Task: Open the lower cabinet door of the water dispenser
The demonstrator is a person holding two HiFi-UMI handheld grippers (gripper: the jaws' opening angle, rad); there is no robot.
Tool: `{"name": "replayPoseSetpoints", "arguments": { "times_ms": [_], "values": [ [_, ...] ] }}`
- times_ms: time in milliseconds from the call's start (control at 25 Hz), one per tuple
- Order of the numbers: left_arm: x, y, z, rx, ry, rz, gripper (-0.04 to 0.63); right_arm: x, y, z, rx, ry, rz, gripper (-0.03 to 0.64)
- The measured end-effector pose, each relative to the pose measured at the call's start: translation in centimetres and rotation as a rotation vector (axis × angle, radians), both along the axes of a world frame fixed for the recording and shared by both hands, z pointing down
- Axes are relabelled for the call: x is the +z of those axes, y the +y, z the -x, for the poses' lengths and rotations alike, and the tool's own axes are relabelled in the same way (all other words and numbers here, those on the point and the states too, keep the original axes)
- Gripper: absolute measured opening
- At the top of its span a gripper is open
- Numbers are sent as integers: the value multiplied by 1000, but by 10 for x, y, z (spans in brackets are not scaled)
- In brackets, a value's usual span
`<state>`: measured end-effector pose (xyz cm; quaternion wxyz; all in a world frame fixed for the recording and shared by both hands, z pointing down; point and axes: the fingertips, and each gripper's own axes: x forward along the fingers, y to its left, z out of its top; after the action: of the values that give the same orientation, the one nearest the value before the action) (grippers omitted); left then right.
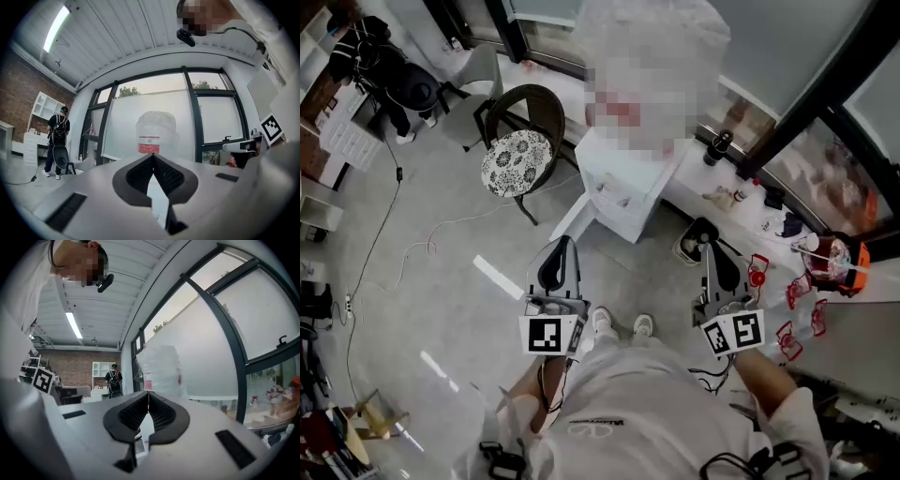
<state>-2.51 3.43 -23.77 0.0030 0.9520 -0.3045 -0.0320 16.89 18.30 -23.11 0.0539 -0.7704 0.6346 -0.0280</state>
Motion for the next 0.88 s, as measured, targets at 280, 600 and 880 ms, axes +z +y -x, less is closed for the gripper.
{"name": "replayPoseSetpoints", "arguments": {
  "times_ms": [280,600,880],
  "values": [
    [-21,12,-19,46,24,-52,5,-2,19,3,18,-1,21,15],
    [-21,21,-21,58,18,-51,5,8,30,14,3,-13,45,14],
    [-23,26,-21,62,15,-60,5,8,34,16,3,-18,39,14]
  ]
}}
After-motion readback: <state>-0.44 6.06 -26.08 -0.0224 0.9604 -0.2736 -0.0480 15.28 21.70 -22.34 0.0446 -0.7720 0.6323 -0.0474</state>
